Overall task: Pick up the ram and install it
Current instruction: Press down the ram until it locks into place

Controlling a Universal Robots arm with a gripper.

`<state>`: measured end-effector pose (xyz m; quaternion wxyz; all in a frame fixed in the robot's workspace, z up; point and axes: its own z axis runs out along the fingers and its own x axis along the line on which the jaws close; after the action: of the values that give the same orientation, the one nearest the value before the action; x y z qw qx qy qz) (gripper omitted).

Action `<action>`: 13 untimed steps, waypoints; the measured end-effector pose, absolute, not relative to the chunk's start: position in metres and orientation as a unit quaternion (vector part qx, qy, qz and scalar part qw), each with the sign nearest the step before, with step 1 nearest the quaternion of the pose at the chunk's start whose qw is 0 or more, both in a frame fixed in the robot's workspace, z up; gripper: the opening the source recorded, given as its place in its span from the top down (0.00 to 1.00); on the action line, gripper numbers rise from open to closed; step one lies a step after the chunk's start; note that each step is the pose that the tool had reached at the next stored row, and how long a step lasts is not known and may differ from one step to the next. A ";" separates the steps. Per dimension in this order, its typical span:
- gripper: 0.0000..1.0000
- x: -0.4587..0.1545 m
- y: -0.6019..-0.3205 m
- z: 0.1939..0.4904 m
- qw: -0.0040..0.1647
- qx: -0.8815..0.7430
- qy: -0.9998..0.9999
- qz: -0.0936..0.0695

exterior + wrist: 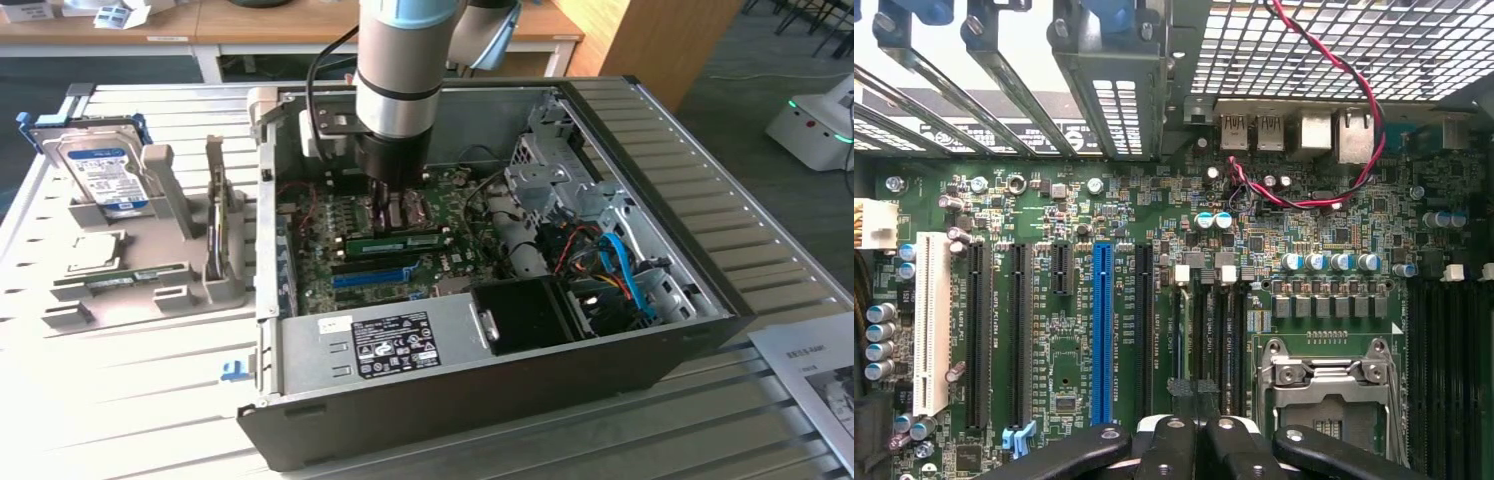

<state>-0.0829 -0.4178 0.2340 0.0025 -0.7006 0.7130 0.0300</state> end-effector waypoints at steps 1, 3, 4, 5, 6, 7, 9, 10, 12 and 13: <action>0.90 -0.083 -0.418 0.234 0.003 -0.701 0.713 0.030; 0.90 -0.083 -0.418 0.233 0.003 -0.701 0.713 0.030; 0.90 -0.083 -0.418 0.233 0.003 -0.701 0.713 0.030; 0.90 -0.083 -0.418 0.232 0.002 -0.701 0.713 0.030; 0.90 -0.083 -0.418 0.232 0.003 -0.701 0.713 0.030; 0.90 -0.083 -0.418 0.231 0.003 -0.701 0.713 0.030; 0.90 -0.083 -0.418 0.231 0.002 -0.701 0.713 0.030; 0.90 -0.083 -0.418 0.231 0.002 -0.701 0.713 0.030; 0.90 -0.083 -0.418 0.231 0.002 -0.701 0.713 0.030; 0.90 -0.083 -0.418 0.231 0.002 -0.701 0.713 0.030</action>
<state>-0.0829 -0.4178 0.2310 0.0025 -0.7006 0.7130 0.0299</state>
